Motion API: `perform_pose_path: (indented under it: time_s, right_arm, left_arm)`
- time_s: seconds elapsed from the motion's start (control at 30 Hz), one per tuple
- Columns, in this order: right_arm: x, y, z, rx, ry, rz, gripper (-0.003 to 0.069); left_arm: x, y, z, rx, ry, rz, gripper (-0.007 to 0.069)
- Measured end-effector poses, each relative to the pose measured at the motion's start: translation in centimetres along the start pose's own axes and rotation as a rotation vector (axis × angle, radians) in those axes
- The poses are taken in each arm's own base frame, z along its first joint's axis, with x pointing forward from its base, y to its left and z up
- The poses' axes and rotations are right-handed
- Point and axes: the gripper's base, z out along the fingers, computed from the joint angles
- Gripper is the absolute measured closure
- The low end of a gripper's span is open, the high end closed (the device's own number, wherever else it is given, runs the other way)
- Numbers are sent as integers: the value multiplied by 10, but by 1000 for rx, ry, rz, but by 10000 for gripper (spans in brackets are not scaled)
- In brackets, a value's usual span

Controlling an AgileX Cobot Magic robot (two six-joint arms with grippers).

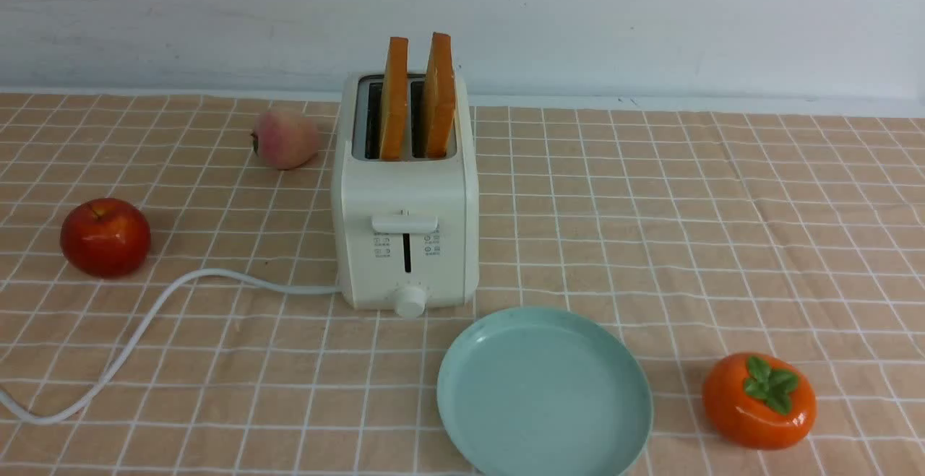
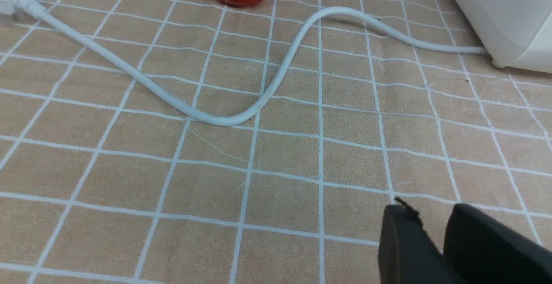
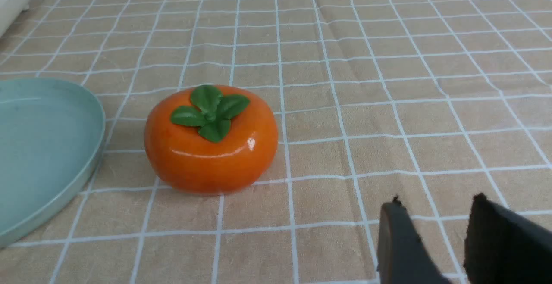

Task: Take toasted bread from bread machine on light coffee tablecloth place on plate.
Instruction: 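Grasp the toast slice in the toaster and pull it up out of the slot with the right gripper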

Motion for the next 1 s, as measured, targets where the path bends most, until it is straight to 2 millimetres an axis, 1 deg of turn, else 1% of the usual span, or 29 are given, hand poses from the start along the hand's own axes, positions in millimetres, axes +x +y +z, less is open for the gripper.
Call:
perform_pose_path:
  time_s: [1.0]
  right_arm:
    - [0,-1,0,15,-1,-36,419]
  left_arm:
    - [0,1,0,-6,-2,14,446]
